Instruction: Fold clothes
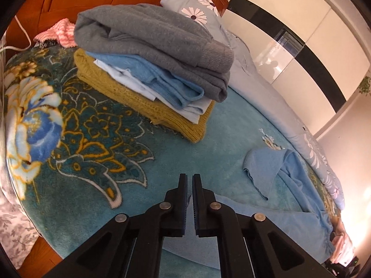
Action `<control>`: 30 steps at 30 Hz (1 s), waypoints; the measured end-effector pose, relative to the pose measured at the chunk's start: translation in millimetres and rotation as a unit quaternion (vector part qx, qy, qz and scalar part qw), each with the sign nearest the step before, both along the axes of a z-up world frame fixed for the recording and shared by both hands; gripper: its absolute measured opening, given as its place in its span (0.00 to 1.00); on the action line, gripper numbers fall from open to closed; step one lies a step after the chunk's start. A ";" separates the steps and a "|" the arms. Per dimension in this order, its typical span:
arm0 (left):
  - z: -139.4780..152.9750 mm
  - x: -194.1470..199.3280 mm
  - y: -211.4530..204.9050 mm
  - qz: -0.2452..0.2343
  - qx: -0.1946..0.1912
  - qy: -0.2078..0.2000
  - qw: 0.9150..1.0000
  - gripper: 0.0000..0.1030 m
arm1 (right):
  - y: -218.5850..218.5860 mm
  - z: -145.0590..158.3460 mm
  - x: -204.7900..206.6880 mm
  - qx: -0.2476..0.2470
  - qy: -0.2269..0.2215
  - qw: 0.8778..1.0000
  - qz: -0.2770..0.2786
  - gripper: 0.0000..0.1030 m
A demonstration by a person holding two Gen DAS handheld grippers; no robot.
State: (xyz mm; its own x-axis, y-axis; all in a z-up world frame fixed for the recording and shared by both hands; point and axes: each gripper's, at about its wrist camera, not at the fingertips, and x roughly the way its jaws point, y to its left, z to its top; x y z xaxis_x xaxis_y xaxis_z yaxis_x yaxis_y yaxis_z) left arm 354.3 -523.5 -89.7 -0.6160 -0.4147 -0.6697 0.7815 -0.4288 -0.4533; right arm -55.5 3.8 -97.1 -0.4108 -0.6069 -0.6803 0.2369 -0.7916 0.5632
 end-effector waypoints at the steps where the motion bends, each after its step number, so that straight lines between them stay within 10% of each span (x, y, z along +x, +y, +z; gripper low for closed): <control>1: 3.6 -10.8 2.6 -0.020 -0.005 -0.006 1.000 0.06 | -5.2 3.6 -1.2 0.005 0.011 1.000 0.006 0.02; 7: 13.1 -102.4 28.4 -0.168 -0.043 -0.064 0.983 0.49 | -37.1 11.1 -13.0 0.053 0.039 0.998 0.025 0.02; 9: 10.7 -130.2 35.6 -0.207 -0.054 -0.084 0.973 0.58 | -29.0 20.1 -10.5 0.071 0.070 0.995 -0.007 0.26; 11: 7.0 -158.1 43.0 -0.245 -0.065 -0.108 0.961 0.59 | -16.6 28.5 -7.7 0.079 0.095 0.991 -0.046 0.47; 17: -25.0 -229.5 60.9 -0.330 -0.093 -0.203 0.917 0.60 | -31.2 37.8 -4.8 0.062 0.122 0.991 0.005 0.48; 22: -39.4 -240.1 58.7 -0.332 -0.091 -0.209 0.915 0.59 | -62.2 13.0 -6.5 0.074 0.097 0.992 0.042 0.48; 25: -38.4 -235.2 54.7 -0.326 -0.094 -0.195 0.920 0.50 | -65.3 -1.0 -10.0 0.067 0.076 0.994 0.036 0.48; 27: -38.6 -231.9 52.9 -0.321 -0.108 -0.200 0.919 0.20 | -63.2 -3.9 -8.2 0.064 0.077 0.994 0.035 0.48; 30: -34.8 -225.7 38.2 -0.305 -0.091 -0.172 0.932 0.05 | -65.8 -3.3 -9.0 0.065 0.078 0.994 0.040 0.50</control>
